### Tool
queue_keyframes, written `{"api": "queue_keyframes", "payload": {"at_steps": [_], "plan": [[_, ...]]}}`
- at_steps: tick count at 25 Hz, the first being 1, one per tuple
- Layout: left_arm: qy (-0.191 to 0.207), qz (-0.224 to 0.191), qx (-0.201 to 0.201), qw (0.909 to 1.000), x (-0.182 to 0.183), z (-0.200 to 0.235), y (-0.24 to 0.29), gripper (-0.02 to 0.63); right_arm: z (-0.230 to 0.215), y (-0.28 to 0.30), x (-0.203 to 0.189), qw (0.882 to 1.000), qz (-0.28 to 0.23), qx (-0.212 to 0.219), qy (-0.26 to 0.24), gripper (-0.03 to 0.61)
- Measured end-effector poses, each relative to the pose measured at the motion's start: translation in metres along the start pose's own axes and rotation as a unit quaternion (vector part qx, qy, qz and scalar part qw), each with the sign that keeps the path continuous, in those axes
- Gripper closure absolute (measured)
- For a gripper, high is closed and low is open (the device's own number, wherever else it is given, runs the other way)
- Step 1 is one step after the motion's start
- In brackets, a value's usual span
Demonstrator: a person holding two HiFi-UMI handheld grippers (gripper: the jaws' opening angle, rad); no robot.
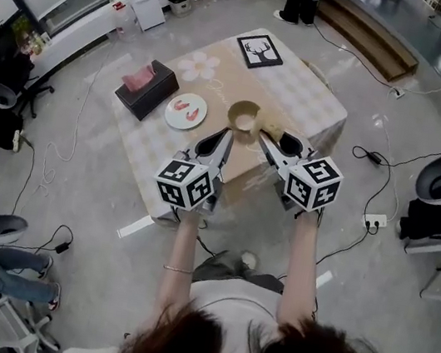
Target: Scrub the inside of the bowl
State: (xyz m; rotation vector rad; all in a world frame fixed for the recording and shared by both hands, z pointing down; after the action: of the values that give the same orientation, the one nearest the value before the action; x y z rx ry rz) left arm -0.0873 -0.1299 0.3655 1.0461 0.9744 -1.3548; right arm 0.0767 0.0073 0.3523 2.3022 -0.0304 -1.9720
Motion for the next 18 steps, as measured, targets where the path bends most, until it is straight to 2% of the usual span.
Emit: {"api": "queue_keyframes", "payload": {"at_steps": [10, 18], "plan": [[-0.023, 0.012, 0.031, 0.9992, -0.012, 0.017, 0.022, 0.603, -0.03, 0.027, -0.01, 0.999, 0.018, 0.021, 0.016, 0.483], [-0.04, 0.009, 0.027, 0.9988, -0.006, 0.044, 0.054, 0.603, -0.057, 0.062, -0.005, 0.999, 0.026, 0.028, 0.017, 0.483]]}}
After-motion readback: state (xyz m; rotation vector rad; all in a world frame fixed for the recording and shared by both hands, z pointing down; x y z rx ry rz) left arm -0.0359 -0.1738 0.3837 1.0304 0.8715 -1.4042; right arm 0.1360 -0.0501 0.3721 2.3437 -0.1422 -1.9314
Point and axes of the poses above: the fingertips, and each gripper's own axes: y forward along the fingers, z to its left, x out of its top, the point moved 10 cm from there along -y, backward along the fingers, and after that the axes turned 6 degrees about -x, right-handed, at the moved point
